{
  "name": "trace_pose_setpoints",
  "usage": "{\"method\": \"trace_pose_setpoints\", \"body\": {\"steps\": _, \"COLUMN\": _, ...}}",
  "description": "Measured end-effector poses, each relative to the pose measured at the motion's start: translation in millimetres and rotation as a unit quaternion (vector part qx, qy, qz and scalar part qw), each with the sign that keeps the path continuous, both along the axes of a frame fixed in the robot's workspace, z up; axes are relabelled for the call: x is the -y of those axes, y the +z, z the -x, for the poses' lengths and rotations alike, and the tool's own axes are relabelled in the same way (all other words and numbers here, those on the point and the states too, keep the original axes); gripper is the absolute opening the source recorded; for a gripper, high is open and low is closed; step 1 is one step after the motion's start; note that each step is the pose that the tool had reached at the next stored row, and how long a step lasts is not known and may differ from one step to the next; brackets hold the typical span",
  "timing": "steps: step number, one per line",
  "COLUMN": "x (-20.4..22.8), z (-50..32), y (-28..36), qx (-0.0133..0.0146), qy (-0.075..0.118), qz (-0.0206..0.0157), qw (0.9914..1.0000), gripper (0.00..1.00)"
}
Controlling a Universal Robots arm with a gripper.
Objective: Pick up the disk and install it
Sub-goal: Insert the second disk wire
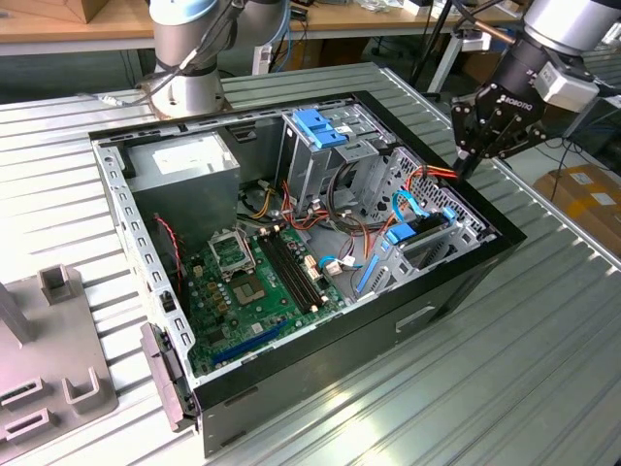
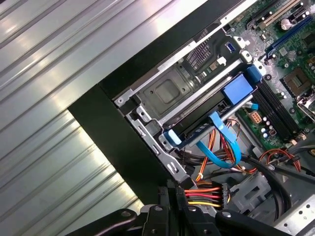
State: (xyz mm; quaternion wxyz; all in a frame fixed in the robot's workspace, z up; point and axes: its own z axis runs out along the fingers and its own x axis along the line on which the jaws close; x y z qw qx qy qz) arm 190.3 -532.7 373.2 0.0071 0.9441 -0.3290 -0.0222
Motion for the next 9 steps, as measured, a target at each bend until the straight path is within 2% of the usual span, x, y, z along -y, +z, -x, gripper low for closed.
{"method": "trace_pose_setpoints", "body": {"steps": 2, "x": 0.0, "z": 9.8, "y": -0.1, "qx": 0.0024, "qy": 0.0, "qz": -0.0001, "qw": 1.0, "gripper": 0.16}}
{"method": "trace_pose_setpoints", "body": {"steps": 4, "x": 0.0, "z": 13.9, "y": 0.0, "qx": 0.0031, "qy": 0.0, "qz": 0.0, "qw": 1.0, "gripper": 0.16}}
{"method": "trace_pose_setpoints", "body": {"steps": 9, "x": 0.0, "z": 36.3, "y": -0.1, "qx": 0.0083, "qy": 0.0, "qz": 0.0, "qw": 0.99997, "gripper": 0.16}}
